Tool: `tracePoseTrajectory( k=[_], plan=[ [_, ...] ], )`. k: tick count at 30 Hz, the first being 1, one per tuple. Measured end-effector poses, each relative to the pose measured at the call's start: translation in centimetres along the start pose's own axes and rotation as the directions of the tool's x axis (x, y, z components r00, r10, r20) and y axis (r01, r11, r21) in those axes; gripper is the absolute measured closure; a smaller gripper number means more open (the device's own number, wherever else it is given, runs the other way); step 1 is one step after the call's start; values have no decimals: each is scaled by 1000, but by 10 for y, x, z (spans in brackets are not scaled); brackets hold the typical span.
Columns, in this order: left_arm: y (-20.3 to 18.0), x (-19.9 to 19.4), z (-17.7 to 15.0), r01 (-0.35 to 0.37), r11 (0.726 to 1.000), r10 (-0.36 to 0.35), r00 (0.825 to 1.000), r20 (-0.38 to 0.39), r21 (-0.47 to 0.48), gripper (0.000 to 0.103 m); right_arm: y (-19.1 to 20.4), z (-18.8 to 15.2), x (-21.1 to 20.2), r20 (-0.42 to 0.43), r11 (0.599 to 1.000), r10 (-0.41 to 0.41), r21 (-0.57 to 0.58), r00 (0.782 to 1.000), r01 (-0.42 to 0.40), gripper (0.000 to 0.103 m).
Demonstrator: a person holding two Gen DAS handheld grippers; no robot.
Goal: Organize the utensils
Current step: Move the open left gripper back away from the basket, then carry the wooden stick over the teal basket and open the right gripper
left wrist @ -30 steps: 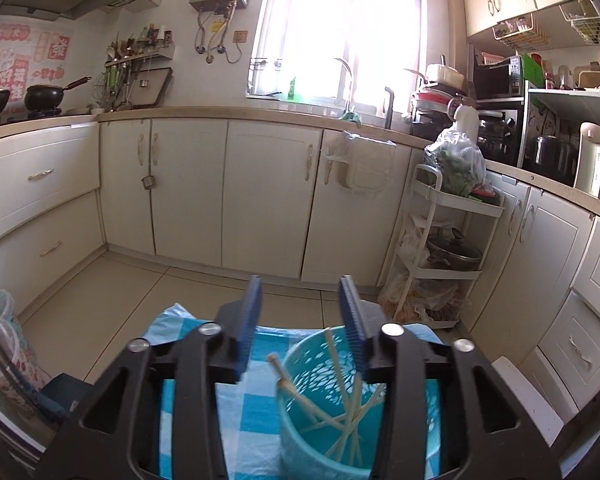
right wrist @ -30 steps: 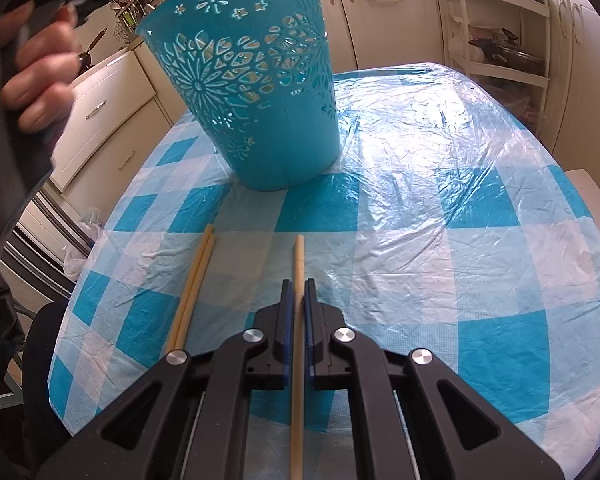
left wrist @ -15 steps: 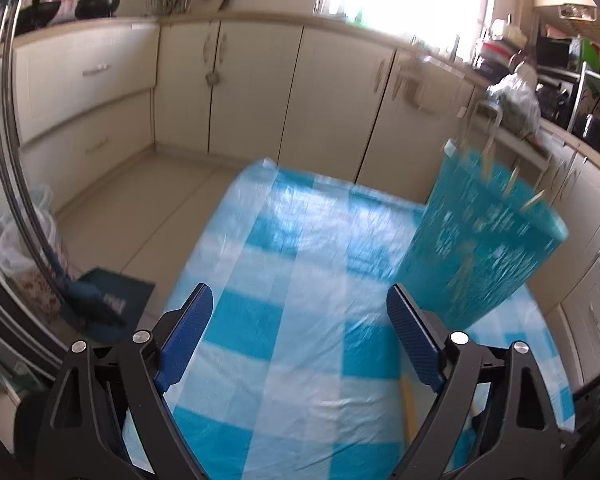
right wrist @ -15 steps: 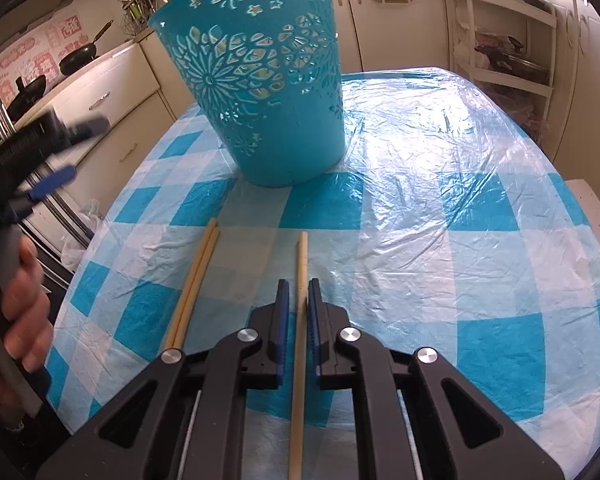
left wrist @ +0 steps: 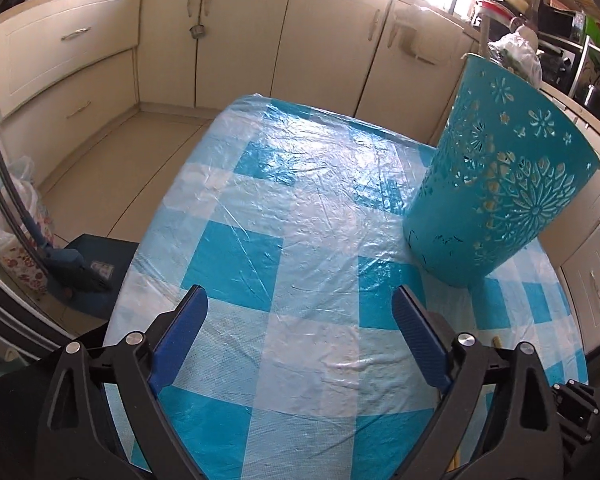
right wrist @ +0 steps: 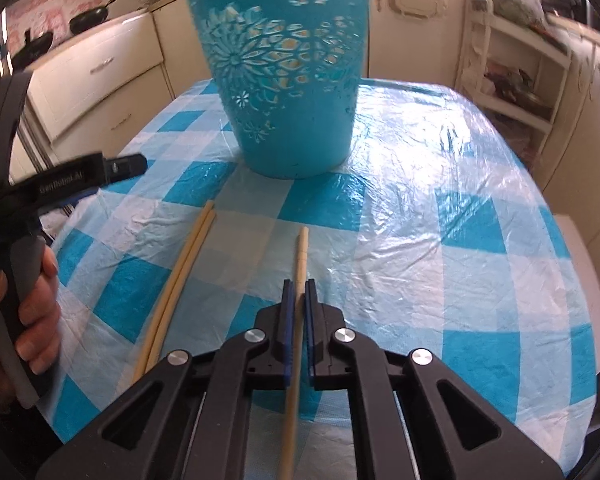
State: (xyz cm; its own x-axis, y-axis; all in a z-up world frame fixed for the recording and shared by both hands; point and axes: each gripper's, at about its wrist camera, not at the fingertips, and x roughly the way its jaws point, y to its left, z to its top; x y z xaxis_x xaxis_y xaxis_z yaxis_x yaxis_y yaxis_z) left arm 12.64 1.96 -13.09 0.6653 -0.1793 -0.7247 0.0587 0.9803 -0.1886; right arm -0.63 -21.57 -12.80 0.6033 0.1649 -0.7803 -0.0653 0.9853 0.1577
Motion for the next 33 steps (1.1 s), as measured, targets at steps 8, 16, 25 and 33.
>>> tracePoseTrajectory(
  k=[8,16,25,33],
  plan=[
    [-2,2,2,2,1000,-2,1000,-16,-2,13,-26,14,-52,129,978,138,141,982,-156,97],
    [2,5,3,1,1000,-2,1000,-28,-25,13,-23,45,-95,273,961,197,138,942,-241,98],
    [2,6,2,3,1000,-4,999,-33,-31,13,-15,74,-112,348,966,199,90,916,-244,98],
    [3,7,2,6,999,-8,999,-37,-39,13,-6,94,-139,401,973,196,33,895,-228,99]
  ],
)
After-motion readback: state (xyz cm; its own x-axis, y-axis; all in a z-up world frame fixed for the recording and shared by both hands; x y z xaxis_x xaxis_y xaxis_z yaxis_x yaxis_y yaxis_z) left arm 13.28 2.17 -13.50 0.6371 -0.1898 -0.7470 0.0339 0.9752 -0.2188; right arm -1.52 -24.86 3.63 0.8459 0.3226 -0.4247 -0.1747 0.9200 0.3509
